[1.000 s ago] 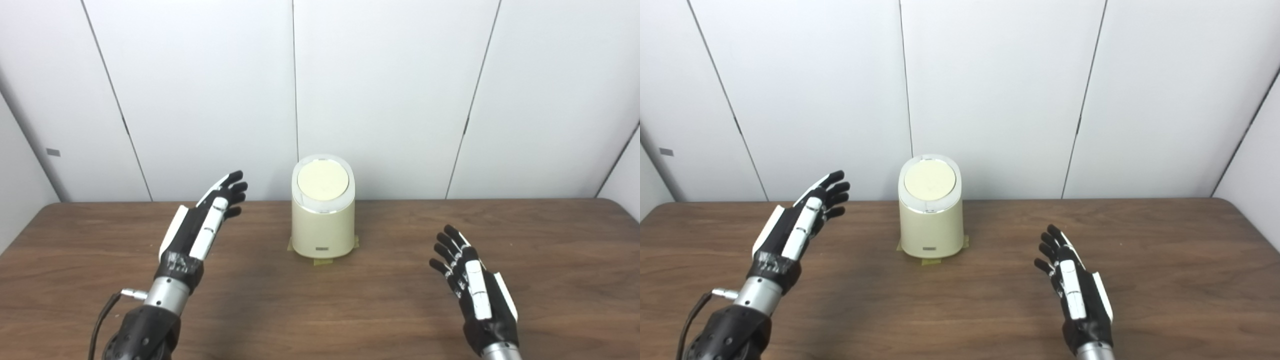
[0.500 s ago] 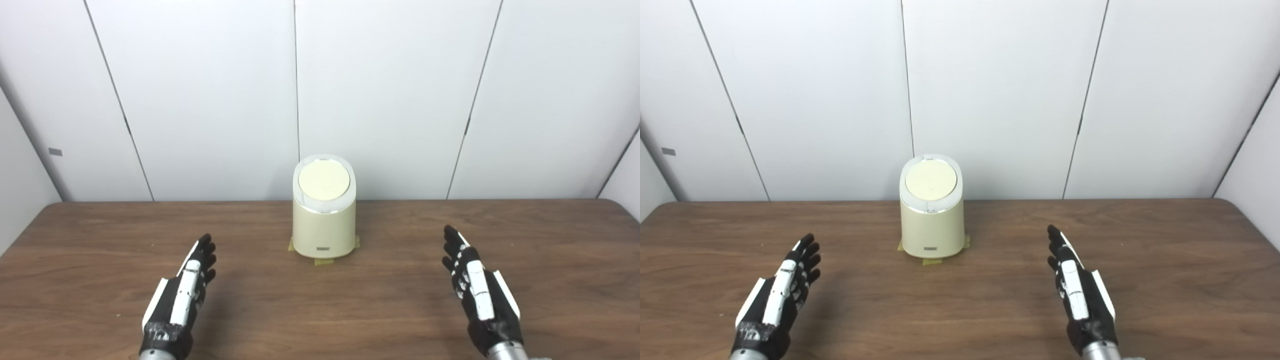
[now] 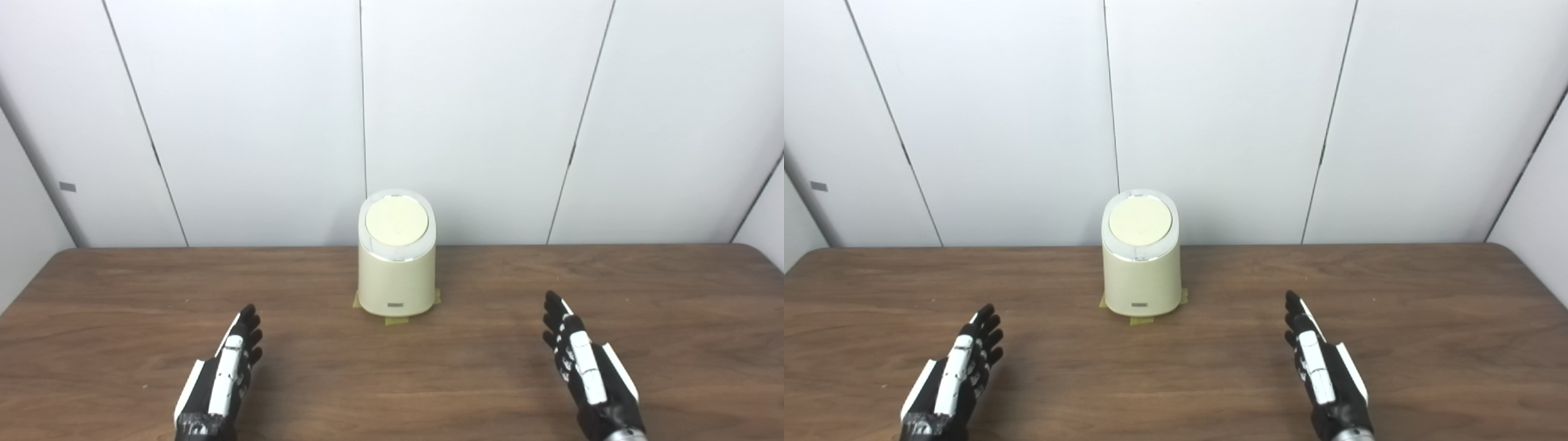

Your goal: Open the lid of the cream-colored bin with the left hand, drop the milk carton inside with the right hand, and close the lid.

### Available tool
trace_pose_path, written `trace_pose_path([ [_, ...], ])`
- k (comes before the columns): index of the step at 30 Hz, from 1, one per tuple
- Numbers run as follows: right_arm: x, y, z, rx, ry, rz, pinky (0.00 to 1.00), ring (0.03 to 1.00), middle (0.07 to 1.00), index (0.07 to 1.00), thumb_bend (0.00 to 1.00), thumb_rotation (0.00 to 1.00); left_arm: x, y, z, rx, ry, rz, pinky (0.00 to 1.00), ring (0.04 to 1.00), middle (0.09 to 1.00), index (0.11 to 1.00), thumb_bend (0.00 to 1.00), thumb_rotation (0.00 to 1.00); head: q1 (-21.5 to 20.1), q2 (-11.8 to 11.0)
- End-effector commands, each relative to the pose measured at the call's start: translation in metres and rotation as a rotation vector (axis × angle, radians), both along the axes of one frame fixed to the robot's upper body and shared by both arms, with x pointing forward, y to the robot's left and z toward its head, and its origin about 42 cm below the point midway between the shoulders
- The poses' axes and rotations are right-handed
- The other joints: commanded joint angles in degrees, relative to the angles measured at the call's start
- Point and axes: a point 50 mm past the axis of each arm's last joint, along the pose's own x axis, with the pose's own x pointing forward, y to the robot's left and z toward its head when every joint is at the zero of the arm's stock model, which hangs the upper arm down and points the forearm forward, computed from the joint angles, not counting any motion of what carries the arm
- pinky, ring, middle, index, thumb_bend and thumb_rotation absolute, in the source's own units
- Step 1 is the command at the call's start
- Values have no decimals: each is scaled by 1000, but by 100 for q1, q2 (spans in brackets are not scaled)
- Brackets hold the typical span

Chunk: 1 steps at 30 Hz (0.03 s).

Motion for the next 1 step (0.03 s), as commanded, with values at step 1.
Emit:
trace_pose_path([
  [1, 6, -4, 11, 0, -86, 3, 1000, 1000, 1000, 984, 633, 1000, 4, -2, 16, -4, -86, 4, 1000, 1000, 996, 1000, 330, 1000, 3, 8],
])
